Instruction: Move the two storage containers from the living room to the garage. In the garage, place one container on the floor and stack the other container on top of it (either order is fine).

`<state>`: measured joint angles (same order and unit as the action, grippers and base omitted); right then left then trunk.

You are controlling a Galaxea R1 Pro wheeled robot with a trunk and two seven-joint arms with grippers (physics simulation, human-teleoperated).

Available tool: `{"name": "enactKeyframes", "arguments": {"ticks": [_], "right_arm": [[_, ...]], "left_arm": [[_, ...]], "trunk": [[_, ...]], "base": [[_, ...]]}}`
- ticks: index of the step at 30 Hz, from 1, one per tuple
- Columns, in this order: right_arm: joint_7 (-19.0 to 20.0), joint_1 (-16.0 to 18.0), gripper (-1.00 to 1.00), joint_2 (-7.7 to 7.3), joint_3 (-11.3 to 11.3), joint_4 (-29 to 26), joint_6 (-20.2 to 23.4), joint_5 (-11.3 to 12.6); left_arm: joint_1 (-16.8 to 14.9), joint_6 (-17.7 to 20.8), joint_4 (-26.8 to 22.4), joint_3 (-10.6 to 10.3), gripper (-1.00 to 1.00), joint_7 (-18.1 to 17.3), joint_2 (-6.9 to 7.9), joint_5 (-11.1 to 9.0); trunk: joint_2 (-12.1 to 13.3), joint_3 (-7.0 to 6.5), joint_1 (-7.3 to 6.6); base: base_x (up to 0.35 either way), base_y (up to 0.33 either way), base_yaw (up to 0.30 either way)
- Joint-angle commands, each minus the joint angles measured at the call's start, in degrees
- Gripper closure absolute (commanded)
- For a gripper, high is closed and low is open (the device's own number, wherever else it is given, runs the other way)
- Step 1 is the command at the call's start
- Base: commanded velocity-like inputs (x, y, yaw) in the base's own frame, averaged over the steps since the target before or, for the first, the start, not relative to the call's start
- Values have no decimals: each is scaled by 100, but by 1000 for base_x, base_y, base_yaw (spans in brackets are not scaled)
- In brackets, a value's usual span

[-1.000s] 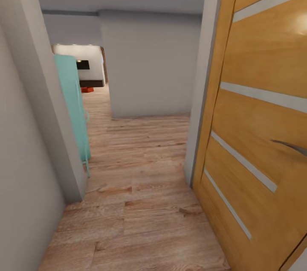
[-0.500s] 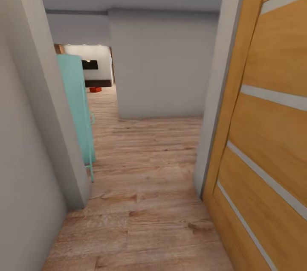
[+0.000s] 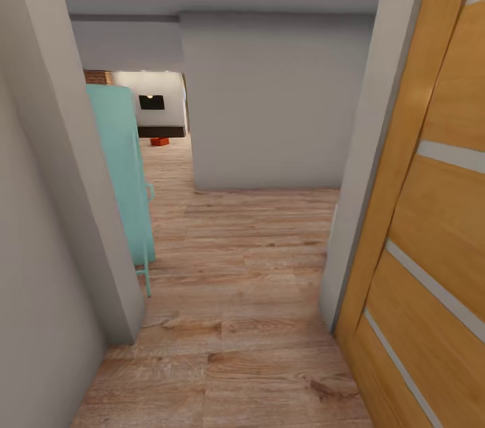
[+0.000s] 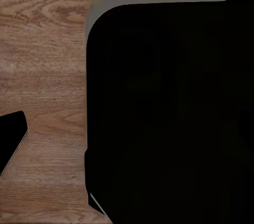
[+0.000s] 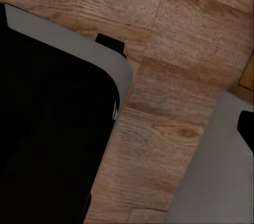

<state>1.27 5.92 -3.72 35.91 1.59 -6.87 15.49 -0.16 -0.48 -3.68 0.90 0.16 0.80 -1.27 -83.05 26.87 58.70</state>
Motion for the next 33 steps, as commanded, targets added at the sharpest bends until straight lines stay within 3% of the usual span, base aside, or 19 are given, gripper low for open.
{"name": "enactKeyframes", "arguments": {"ticks": [1,33], "right_arm": [[13,6,-100,3,48,17,-34,52],[73,5,-100,20,48,26,-3,65]], "left_arm": [[-2,-5,-1,7,-100,2,0,-13],[-2,-5,-1,7,-100,2,-1,-16]], "trunk": [[-2,6,3],[-2,6,3]], "base": [[321,0,1],[321,0,0]]}}
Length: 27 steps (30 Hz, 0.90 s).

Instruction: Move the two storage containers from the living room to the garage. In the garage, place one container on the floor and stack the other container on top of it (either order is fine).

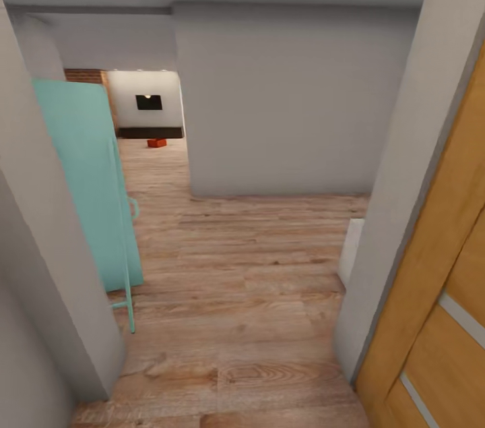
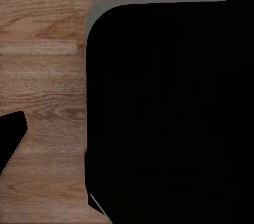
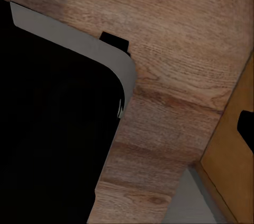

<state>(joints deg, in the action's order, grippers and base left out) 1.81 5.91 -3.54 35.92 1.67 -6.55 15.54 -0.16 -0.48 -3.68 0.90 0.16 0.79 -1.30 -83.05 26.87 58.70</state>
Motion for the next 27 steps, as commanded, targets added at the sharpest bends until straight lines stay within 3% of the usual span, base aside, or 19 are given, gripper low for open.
{"name": "enactKeyframes", "arguments": {"ticks": [1,27], "right_arm": [[19,6,-100,2,47,18,-34,60],[21,6,-100,2,47,18,-39,61]], "left_arm": [[-2,-5,-1,7,-100,2,0,-15],[-2,-5,-1,7,-100,2,0,-20]], "trunk": [[-2,6,3],[-2,6,3]], "base": [[321,0,0],[321,0,0]]}}
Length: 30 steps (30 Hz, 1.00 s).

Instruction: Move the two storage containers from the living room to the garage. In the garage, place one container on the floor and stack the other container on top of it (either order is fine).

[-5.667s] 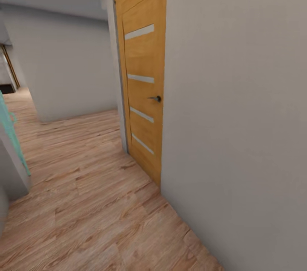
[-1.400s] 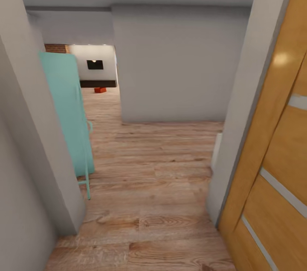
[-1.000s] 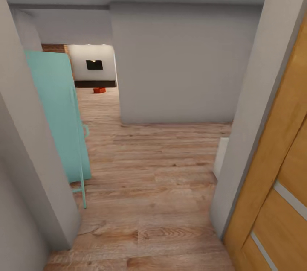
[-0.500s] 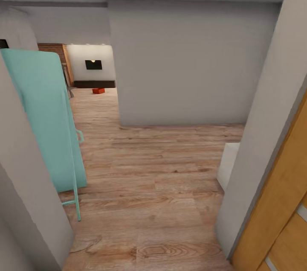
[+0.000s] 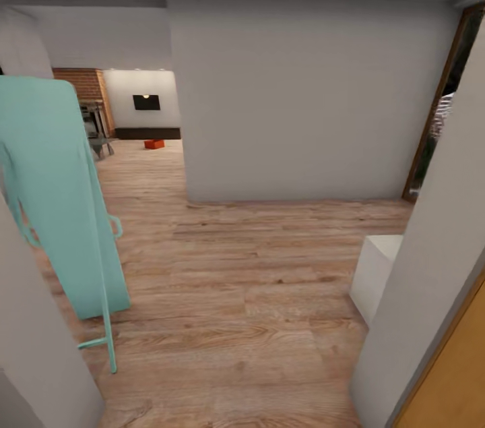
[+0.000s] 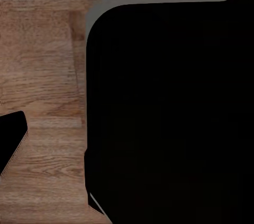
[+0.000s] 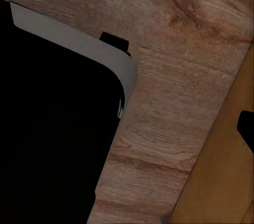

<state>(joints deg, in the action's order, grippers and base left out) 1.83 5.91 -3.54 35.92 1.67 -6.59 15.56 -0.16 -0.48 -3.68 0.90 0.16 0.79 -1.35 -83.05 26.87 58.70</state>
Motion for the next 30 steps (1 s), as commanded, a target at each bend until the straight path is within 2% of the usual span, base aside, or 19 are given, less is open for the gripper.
{"name": "enactKeyframes", "arguments": {"ticks": [1,20,30], "right_arm": [[17,6,-100,2,47,18,-35,60],[12,6,-100,2,47,18,-40,61],[14,6,-100,2,47,18,-51,61]], "left_arm": [[-2,-5,-1,7,-100,2,0,-14],[-2,-5,-1,7,-100,2,0,-14],[-2,-5,-1,7,-100,2,1,-14]], "trunk": [[-2,6,3],[-2,6,3],[-2,6,3]], "base": [[321,0,0],[321,0,3],[321,0,212]]}}
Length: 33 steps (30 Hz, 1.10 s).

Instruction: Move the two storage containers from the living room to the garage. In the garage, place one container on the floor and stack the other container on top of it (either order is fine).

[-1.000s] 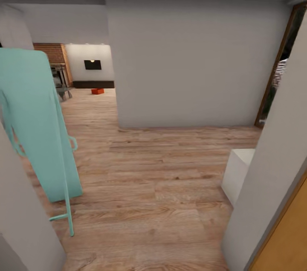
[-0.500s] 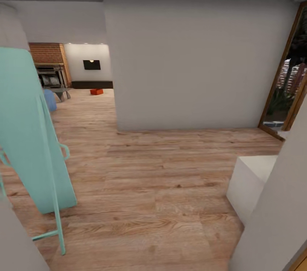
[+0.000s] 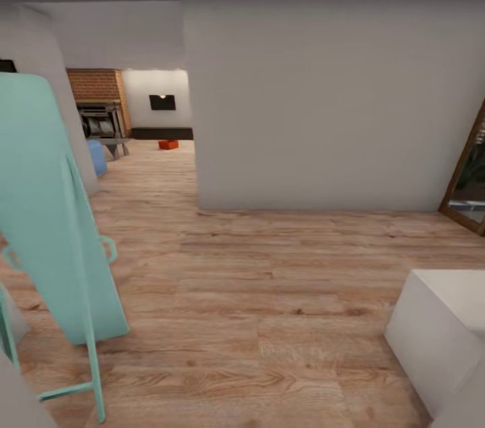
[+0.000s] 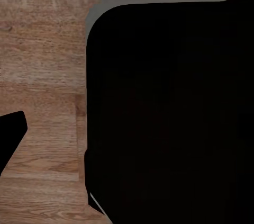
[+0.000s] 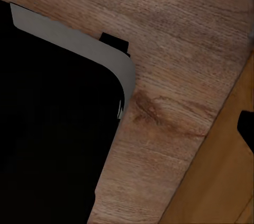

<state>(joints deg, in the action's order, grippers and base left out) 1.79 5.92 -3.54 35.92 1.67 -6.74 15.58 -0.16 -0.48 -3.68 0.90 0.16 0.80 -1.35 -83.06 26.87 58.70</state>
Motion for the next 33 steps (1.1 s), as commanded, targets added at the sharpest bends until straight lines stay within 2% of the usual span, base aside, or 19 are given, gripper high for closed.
{"name": "enactKeyframes", "arguments": {"ticks": [1,33], "right_arm": [[19,6,-100,2,47,18,-33,59],[23,6,-100,2,47,18,-30,28]], "left_arm": [[-2,-5,-2,7,-100,2,-1,-14],[-2,-5,1,7,-100,2,0,-14]], "trunk": [[-2,5,3],[-2,5,3]], "base": [[321,0,68],[321,0,4]]}}
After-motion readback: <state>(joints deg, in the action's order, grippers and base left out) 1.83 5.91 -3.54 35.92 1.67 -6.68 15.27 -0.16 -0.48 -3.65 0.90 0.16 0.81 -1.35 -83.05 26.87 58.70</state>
